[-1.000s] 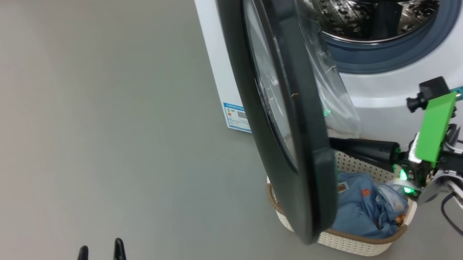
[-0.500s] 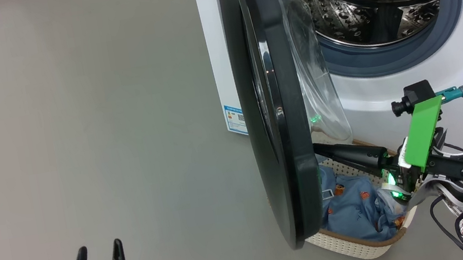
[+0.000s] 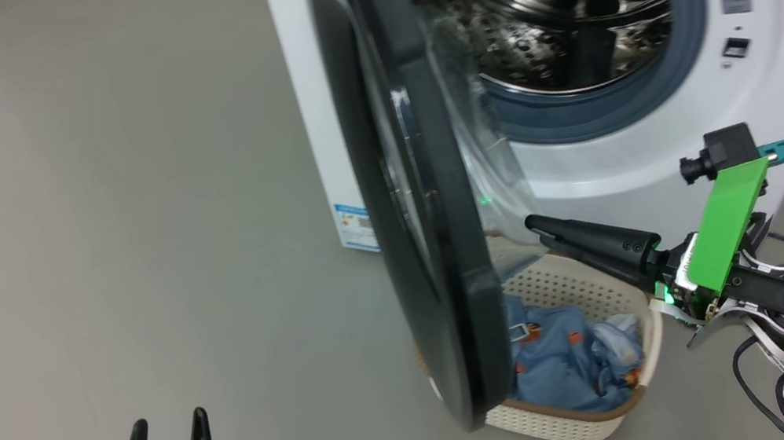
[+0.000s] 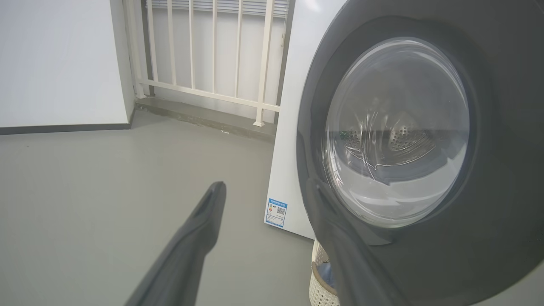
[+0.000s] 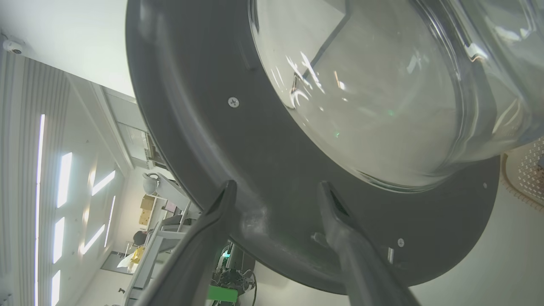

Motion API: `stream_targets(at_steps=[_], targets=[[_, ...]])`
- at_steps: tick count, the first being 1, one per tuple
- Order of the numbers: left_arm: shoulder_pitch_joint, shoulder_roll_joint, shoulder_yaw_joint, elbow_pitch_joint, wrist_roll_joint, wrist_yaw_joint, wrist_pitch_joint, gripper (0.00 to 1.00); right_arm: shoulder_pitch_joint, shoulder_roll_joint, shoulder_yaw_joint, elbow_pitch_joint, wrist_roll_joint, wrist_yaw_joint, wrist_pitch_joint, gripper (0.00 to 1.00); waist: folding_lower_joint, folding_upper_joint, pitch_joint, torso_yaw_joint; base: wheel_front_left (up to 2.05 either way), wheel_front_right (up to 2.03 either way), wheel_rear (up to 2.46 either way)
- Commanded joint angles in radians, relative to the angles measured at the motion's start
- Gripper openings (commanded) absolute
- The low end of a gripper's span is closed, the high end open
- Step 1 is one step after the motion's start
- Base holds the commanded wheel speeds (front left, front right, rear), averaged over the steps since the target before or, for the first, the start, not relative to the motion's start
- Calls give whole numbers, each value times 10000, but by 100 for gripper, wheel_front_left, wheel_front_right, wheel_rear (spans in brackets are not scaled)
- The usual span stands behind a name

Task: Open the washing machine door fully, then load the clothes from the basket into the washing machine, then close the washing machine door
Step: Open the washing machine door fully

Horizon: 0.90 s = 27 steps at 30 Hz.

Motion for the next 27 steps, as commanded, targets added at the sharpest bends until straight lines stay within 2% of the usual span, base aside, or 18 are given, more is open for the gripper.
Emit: stream_targets(at_steps=[1,11,19,22,23,27], targets=[[-250,220,298,-158,-36,57,5,100,-9,-109,14,-369,-241,60,-141,100,0,0,-150,-395,0,0,0],[-129,347,285,-205,-116,122,57,100,835,-761,427,-1866,-1650,60,-1775,100,0,0,-450,-1783,0,0,0],[78,305,291,-249,-231,190,37,100,1466,-1473,947,-2457,-3120,60,-4202,100,0,0,-583,-2993,0,0,0],[132,265,298,-315,-247,222,18,100,1665,-1562,1045,-2507,-3212,60,-5088,100,0,0,-609,-3409,0,0,0],[155,229,294,-408,-241,250,6,100,1763,-1795,1191,-2516,-3656,60,-5672,100,0,0,-624,-3638,0,0,0],[223,186,327,-600,-229,346,-12,100,2085,-1991,1206,-2562,-4001,60,-6845,100,0,0,-627,-3981,0,0,0]])
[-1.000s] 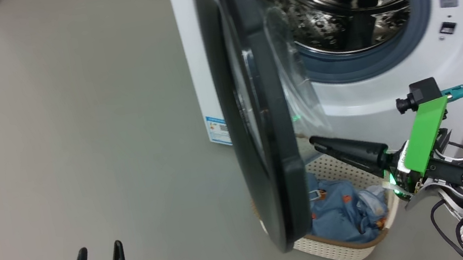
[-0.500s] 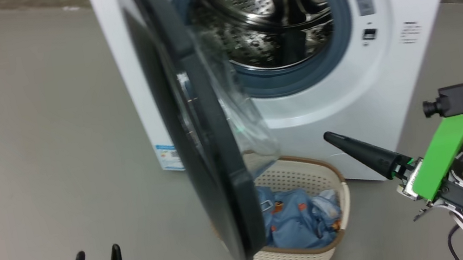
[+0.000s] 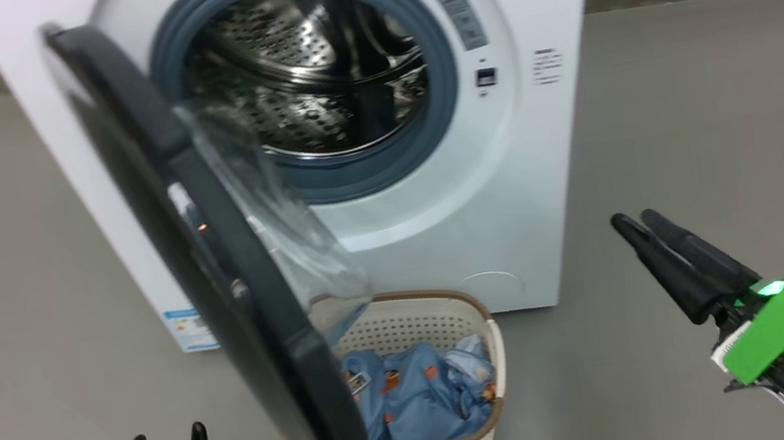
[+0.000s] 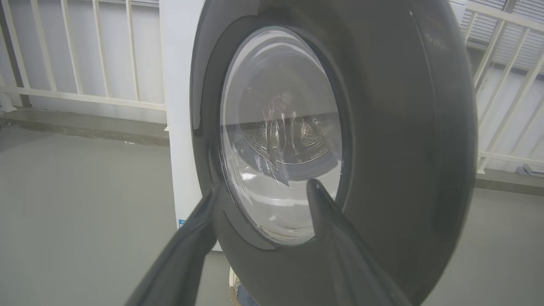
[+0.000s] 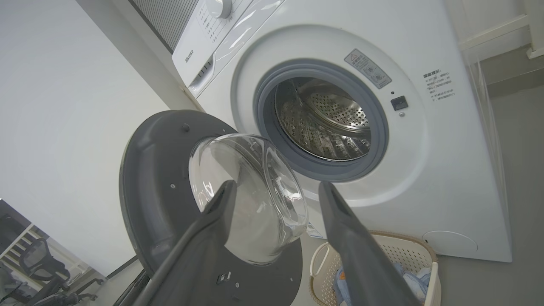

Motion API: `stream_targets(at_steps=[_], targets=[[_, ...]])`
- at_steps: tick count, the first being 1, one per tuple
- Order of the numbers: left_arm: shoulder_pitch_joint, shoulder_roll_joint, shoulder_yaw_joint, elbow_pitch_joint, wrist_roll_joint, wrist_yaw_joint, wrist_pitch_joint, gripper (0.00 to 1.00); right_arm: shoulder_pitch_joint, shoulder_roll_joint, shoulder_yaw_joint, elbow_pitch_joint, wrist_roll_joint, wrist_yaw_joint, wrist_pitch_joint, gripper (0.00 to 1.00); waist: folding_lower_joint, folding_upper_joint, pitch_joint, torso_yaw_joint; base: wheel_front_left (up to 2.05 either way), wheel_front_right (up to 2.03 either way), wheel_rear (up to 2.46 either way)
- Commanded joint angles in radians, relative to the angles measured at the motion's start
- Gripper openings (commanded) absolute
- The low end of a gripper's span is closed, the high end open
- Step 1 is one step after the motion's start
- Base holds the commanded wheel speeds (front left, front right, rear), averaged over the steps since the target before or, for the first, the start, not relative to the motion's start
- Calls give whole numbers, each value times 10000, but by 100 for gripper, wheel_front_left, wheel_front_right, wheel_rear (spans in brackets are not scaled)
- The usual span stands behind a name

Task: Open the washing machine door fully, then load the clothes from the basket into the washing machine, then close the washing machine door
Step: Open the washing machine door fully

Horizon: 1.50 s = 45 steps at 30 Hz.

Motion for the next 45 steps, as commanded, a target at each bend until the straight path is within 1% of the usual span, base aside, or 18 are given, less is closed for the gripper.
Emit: stream_targets(at_steps=[1,6,7,10,16,18,20,24,28,32,45], targets=[[-155,98,374,-368,-50,105,-96,100,174,-253,-4,-271,-174,60,-556,100,1,0,-70,-537,0,0,0],[-45,79,428,-512,-80,161,-110,100,606,-569,-200,-60,-1045,60,-1727,100,1,0,-58,-800,0,0,0],[-45,79,428,-512,-80,161,-110,100,606,-569,-200,-60,-1045,60,-1727,100,1,0,-58,-800,0,0,0],[6,46,437,-533,-96,182,-117,100,903,-618,-433,243,-1771,60,-2141,100,1,0,-56,-917,0,0,0],[35,-11,476,-524,-118,188,-131,100,1248,-597,-853,1239,-3288,60,-2416,100,1,0,-47,-1099,0,0,0],[23,-30,478,-529,-108,174,-136,100,1260,-453,-1012,1627,-3783,60,-2474,100,1,0,-46,-1132,0,0,0],[23,-40,486,-531,-99,169,-138,100,1258,-417,-1109,1832,-4266,60,-2496,100,1,0,-49,-1142,0,0,0],[20,-56,492,-530,-90,147,-142,100,1308,-112,-1507,2147,-5114,60,-2511,100,1,0,-58,-1132,0,0,0],[17,-76,483,-513,-88,120,-145,100,1397,278,-1816,2310,-5572,60,-2514,100,1,0,-67,-1091,0,0,0],[-8,-89,455,-481,-74,100,-146,100,1458,474,-1995,2400,-5784,60,-2515,100,1,0,-53,-1020,0,0,0],[-89,-90,474,-431,-23,71,-148,100,1434,612,-2036,2610,-5959,60,-2516,100,1,0,-25,-862,0,0,0]])
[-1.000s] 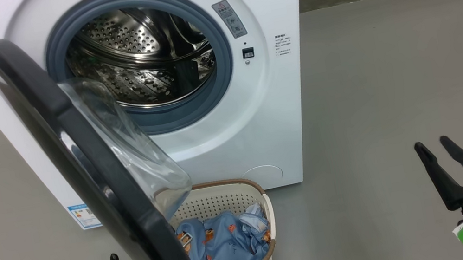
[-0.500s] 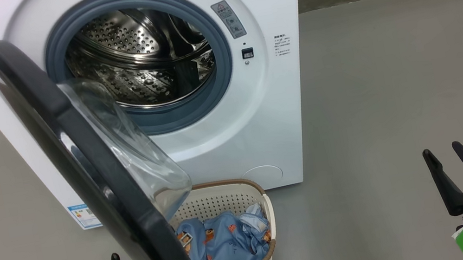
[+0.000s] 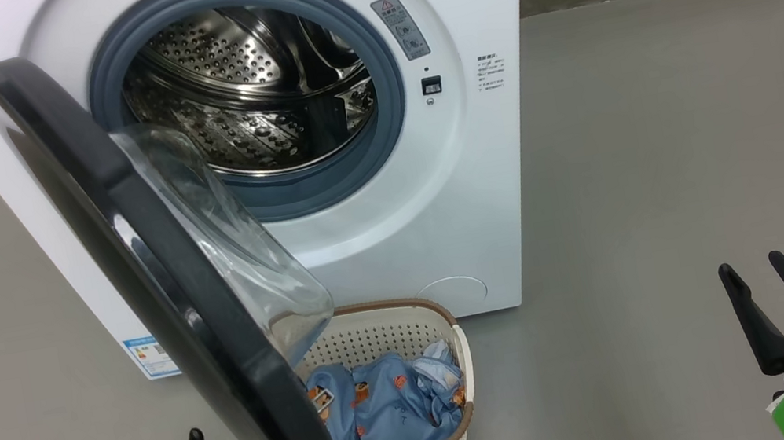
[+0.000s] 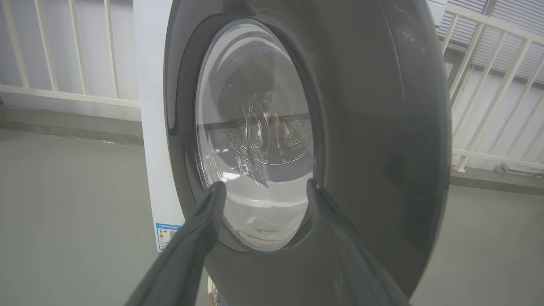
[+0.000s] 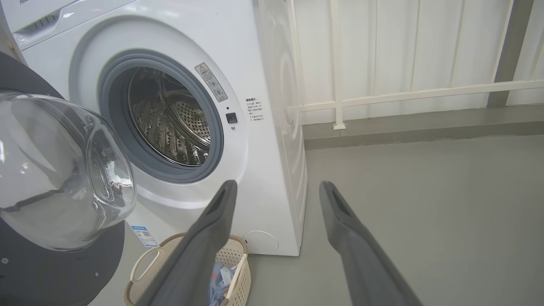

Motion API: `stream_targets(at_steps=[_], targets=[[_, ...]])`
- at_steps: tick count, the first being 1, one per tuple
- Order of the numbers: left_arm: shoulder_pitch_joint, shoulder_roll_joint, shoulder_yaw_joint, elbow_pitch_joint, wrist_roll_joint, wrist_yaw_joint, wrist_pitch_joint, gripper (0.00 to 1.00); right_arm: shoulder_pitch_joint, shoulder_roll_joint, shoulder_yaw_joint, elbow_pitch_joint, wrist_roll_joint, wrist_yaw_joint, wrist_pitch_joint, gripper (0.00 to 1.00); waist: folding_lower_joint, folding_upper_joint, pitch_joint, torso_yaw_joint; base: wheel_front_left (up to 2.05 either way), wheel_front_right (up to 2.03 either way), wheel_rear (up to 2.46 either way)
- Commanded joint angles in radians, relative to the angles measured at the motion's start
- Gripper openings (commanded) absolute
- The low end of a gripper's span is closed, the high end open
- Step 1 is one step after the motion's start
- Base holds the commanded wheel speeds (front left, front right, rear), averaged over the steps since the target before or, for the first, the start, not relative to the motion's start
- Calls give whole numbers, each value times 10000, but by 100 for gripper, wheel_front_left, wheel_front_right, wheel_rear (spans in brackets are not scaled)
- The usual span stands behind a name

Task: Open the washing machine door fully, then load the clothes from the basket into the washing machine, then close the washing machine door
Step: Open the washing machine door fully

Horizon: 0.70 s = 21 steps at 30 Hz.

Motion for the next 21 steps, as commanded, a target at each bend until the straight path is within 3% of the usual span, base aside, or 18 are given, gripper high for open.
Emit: stream_targets(at_steps=[1,13,14,15,16,17,21], targets=[[-323,105,358,-208,38,-24,-111,100,-124,-218,137,-169,-93,58,-123,100,0,0,-10,6,0,0,0],[-315,96,328,-148,38,-75,-112,100,-170,-178,255,-13,4,58,-123,100,0,0,-118,-8,0,0,0],[-325,96,327,-149,35,-79,-112,85,-170,-175,263,-7,10,58,-123,100,0,0,-126,-10,0,0,0],[-345,84,344,-190,28,-84,-112,53,-171,-172,268,0,17,58,-124,100,0,0,-133,-10,0,0,0],[-358,73,362,-240,30,-90,-112,31,-172,-170,276,9,26,58,-124,100,0,0,-141,-11,0,0,0],[-364,70,369,-299,53,-97,-112,0,-170,-168,283,18,37,58,-124,100,0,0,-148,-11,0,0,0],[-385,12,425,-747,154,-141,-112,0,-169,-166,295,41,82,58,-124,100,0,0,-159,7,0,0,0]])
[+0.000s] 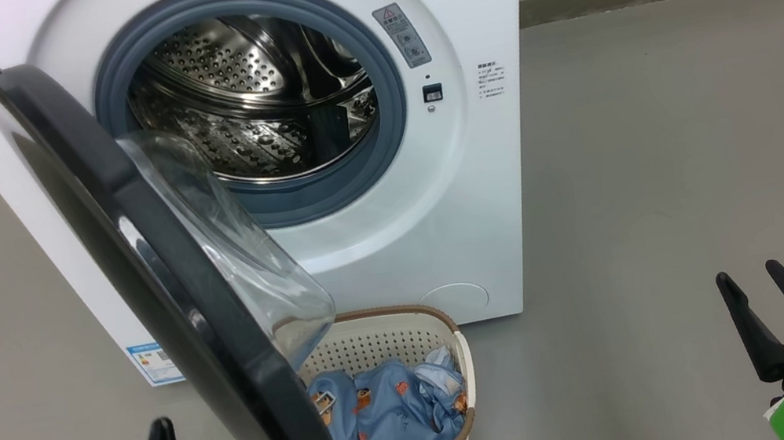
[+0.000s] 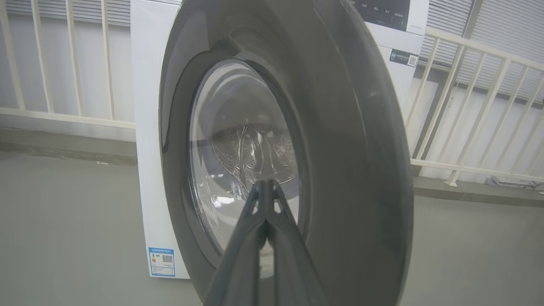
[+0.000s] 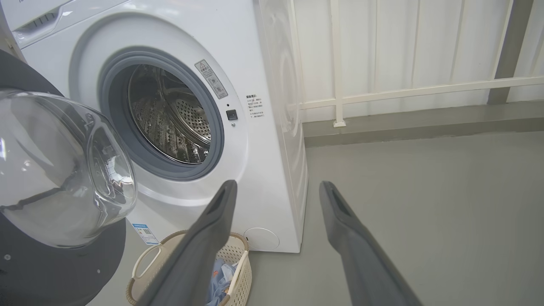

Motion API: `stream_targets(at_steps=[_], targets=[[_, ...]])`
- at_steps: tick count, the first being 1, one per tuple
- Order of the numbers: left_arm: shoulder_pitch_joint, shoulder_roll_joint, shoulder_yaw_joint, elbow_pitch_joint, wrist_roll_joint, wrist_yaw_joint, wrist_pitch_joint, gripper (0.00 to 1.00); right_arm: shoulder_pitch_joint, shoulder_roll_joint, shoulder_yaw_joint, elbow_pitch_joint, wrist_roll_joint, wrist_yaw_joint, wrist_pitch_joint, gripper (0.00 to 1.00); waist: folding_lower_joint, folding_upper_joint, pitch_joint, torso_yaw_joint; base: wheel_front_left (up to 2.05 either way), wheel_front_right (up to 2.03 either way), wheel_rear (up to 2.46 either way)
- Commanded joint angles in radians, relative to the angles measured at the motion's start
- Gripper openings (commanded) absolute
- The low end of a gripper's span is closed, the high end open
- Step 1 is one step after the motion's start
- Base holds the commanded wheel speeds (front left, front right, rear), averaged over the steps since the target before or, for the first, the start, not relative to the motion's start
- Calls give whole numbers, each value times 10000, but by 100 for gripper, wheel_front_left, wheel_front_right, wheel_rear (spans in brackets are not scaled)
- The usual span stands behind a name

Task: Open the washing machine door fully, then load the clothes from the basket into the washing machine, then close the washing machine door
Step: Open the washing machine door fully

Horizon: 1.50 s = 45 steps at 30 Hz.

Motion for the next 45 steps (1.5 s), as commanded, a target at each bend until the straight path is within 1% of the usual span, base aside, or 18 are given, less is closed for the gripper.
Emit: stream_targets(at_steps=[1,5,10,16,20,22,24,27,28,33,37,45], targets=[[-391,21,403,-563,112,-50,-106,0,-168,-197,176,-168,64,58,-124,100,0,0,-5,15,0,0,0],[-431,-150,450,-1464,256,-107,-106,0,-146,-159,148,-170,126,58,-124,100,0,0,-31,59,0,0,0],[-455,-285,152,-2884,581,-164,-106,0,-87,-106,110,-171,146,58,-124,100,0,0,-75,109,0,0,0],[-473,-355,-923,-3822,605,-208,183,0,-70,-28,127,-154,198,58,-124,100,0,0,-166,106,0,0,0],[-632,-441,-1613,-4067,457,-222,564,0,-77,67,144,-166,203,58,-124,100,0,0,-165,52,0,0,0],[-701,-483,-1850,-3912,339,-225,747,0,-78,112,166,-177,203,58,-124,100,0,0,-136,-8,0,0,0],[-780,-548,-2184,-3425,107,-230,958,0,-97,130,180,-166,240,58,-124,100,0,0,-76,-134,0,0,0],[-836,-592,-2366,-2623,-137,-234,966,0,-106,132,163,-149,255,58,-124,100,0,0,-27,-289,0,0,0],[-836,-592,-2366,-2623,-137,-234,966,0,-106,132,163,-149,255,58,-124,100,0,0,-27,-289,0,0,0],[-987,-672,-2448,-1147,-595,-238,856,0,-173,103,186,-134,279,58,-124,100,0,0,34,-594,0,0,0],[-1295,-733,-2408,-336,-958,-239,651,0,-180,85,203,-132,290,58,-124,100,0,0,71,-749,0,0,0],[-1759,-793,-2254,932,-1391,29,534,0,-179,101,208,-85,313,58,-124,100,0,0,133,-909,0,0,0]])
